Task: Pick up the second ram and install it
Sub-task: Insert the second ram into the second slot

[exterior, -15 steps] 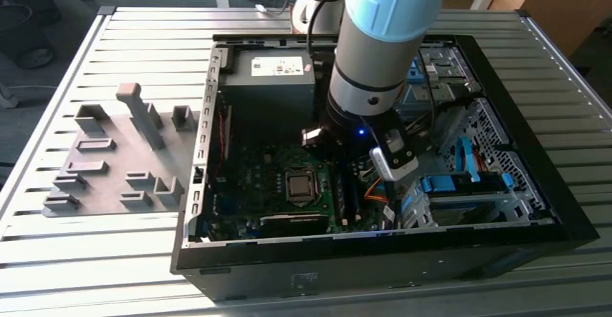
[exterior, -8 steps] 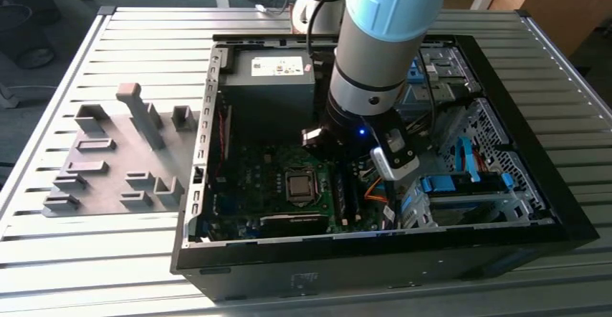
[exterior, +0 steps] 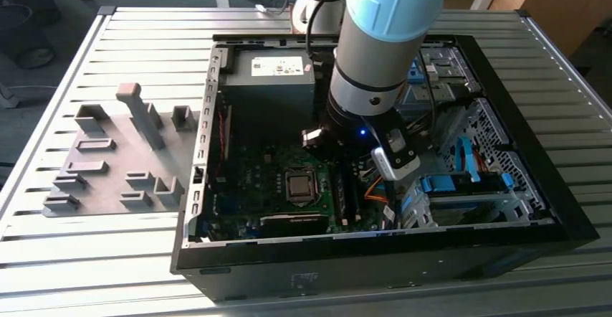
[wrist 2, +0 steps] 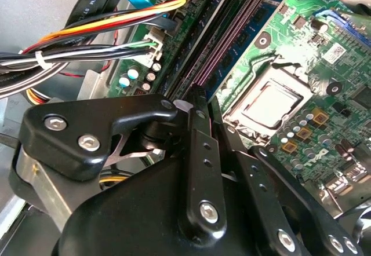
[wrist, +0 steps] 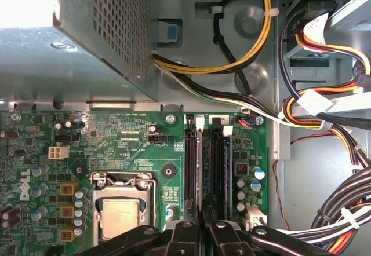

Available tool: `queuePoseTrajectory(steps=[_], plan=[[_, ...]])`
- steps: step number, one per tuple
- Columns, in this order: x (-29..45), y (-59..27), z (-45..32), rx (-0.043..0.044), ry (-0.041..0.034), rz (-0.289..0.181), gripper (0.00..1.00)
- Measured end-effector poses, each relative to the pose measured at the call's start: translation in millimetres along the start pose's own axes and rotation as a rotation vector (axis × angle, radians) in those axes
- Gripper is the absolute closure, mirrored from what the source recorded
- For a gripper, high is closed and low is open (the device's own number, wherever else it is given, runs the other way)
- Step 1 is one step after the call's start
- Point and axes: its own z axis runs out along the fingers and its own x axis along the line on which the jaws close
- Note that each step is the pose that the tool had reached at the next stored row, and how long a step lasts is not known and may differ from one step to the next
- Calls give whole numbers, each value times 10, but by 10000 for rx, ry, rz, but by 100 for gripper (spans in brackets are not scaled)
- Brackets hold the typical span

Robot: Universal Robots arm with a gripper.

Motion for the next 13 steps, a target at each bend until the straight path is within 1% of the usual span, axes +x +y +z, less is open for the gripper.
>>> queuePoseTrajectory(steps=[13], plan=[[1, 1, -26, 1, 2, 0, 86]])
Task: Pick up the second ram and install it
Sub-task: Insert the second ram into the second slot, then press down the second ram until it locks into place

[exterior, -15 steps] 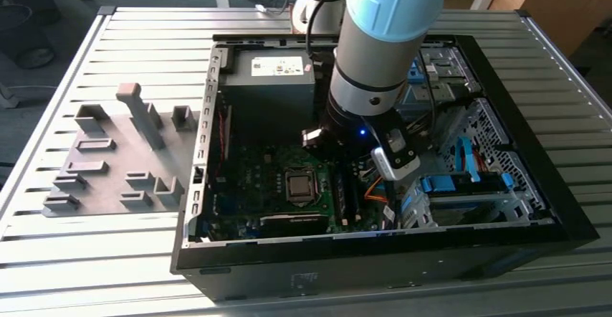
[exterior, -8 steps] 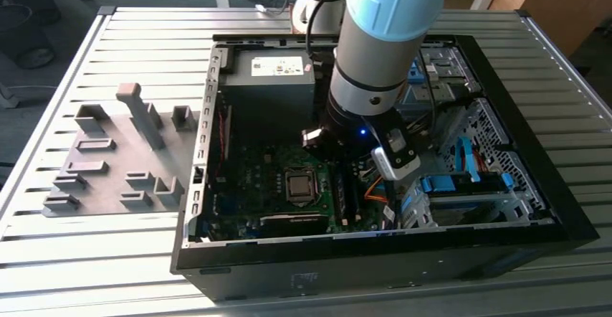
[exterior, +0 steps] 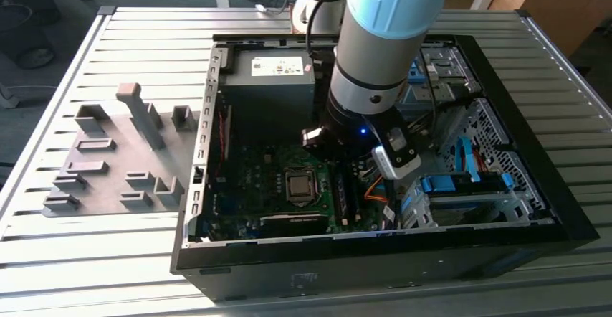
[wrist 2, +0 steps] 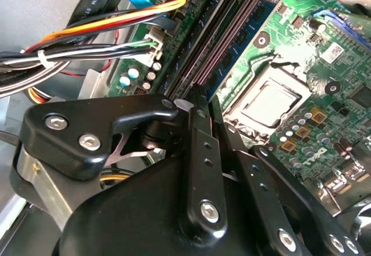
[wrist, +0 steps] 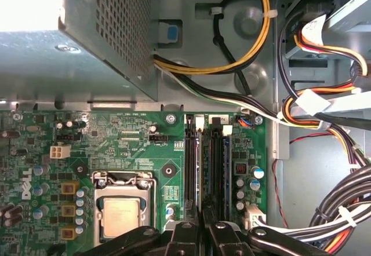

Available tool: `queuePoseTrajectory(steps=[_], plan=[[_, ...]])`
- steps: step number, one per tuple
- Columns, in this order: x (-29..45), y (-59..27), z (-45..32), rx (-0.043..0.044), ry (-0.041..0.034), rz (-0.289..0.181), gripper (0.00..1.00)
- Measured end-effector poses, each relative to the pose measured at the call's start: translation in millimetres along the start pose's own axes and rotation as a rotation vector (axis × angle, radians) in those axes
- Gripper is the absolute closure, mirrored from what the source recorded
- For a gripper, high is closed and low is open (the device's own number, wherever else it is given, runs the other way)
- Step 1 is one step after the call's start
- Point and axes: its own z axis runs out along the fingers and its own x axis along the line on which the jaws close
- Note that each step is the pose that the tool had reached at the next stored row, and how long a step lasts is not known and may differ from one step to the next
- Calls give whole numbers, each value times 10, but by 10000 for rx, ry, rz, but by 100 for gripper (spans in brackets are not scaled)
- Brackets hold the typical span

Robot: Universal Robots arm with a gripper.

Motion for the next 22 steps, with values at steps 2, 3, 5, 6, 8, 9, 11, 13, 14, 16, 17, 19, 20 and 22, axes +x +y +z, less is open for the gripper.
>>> queuePoseTrajectory(steps=[2, 3, 5, 6, 8, 9, 11, 13, 14, 16, 17, 19, 20, 22], plan=[[0, 0, -1, -2, 1, 0, 86], [0, 0, -1, -1, 1, 0, 86], [-1, -3, -2, 1, 3, -12, 86], [-1, -5, -1, -1, 3, -19, 86], [-1, -7, 0, -1, 3, -29, 86], [-2, -7, 1, 0, 3, -32, 86], [-3, -8, 2, 2, 4, -36, 86], [-4, -8, 5, 1, 4, -36, 86], [-4, -8, 7, 0, 4, -35, 86], [-4, -8, 12, 0, 4, -36, 86], [-4, -8, 14, 0, 4, -36, 86], [-4, -8, 21, -1, 3, -35, 86], [-4, -8, 25, -2, 4, -36, 86], [-5, -9, 34, 0, 4, -36, 86]])
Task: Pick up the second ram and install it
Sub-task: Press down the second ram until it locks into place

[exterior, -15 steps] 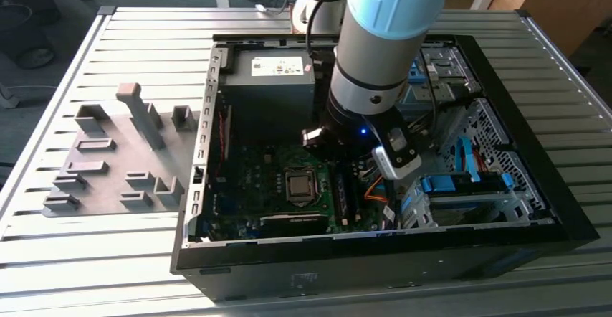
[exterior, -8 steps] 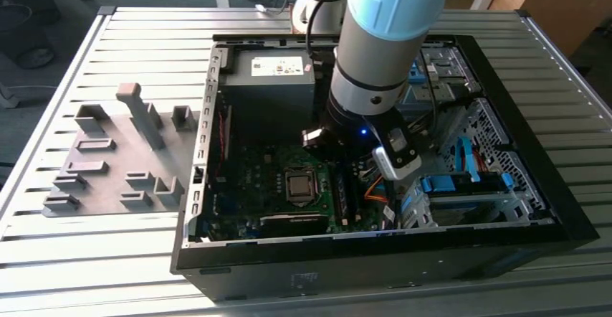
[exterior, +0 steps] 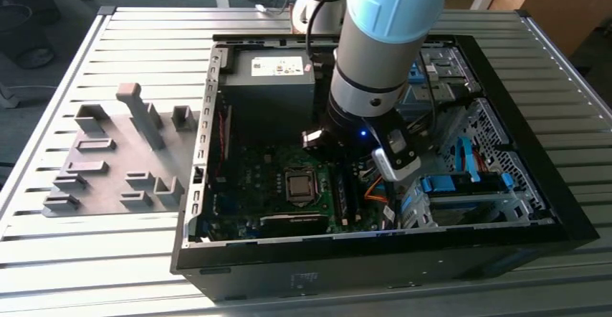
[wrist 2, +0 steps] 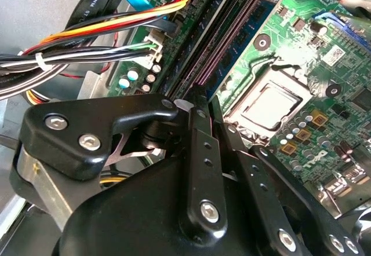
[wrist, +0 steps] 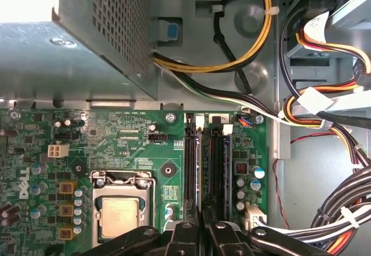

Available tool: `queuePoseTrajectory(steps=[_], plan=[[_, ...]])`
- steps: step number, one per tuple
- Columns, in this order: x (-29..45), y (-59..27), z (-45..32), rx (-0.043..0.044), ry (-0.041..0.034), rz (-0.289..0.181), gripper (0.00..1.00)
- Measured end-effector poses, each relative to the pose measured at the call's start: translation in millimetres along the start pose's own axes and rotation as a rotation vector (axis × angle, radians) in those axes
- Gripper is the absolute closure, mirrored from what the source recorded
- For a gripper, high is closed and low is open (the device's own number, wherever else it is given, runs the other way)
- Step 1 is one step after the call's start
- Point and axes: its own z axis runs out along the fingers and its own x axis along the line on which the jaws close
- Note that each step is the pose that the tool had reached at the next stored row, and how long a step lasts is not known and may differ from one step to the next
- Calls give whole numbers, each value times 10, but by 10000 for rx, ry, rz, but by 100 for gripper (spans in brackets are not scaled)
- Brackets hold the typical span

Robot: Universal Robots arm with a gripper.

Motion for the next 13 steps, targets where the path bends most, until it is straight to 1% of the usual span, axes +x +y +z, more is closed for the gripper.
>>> queuePoseTrajectory(steps=[4, 13], plan=[[0, -1, 16, 2, 1, 0, 86], [-9, -1, 19, 0, 3, 28, 86]])
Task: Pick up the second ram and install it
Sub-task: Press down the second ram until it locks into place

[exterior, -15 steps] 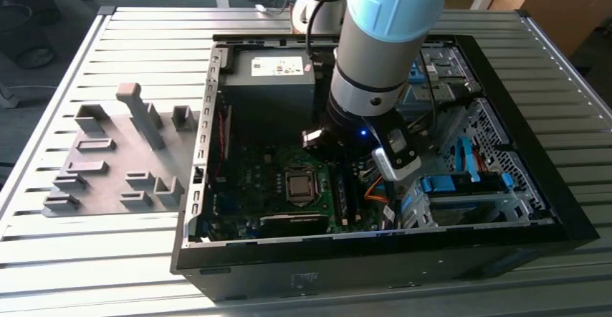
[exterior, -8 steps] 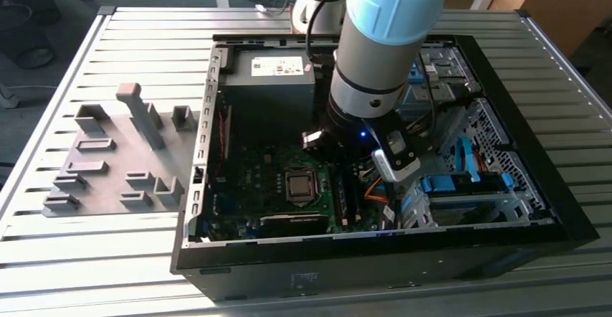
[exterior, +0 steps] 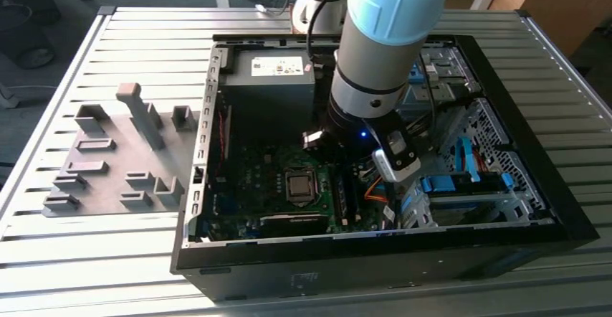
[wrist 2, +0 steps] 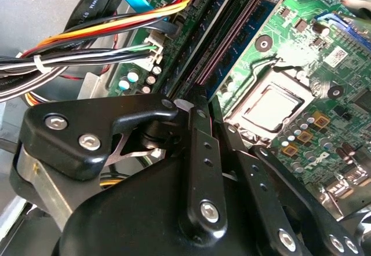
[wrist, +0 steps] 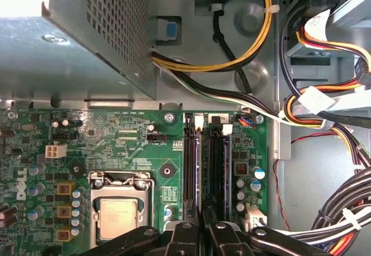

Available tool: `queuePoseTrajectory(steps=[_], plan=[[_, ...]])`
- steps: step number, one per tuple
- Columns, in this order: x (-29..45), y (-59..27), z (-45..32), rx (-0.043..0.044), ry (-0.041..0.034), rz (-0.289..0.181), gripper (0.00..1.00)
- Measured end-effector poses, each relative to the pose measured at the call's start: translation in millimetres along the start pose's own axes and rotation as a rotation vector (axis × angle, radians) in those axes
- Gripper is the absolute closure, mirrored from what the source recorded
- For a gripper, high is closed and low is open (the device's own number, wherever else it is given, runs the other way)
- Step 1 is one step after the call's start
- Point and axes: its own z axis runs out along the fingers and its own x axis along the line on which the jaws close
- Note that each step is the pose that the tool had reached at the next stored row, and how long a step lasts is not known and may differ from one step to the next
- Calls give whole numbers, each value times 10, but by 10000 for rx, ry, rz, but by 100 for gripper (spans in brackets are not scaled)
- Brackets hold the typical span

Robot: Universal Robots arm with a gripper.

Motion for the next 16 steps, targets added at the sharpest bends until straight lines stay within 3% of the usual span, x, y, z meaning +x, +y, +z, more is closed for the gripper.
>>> queuePoseTrajectory(steps=[16], plan=[[-3, -3, 55, 1, 0, 15, 86]])
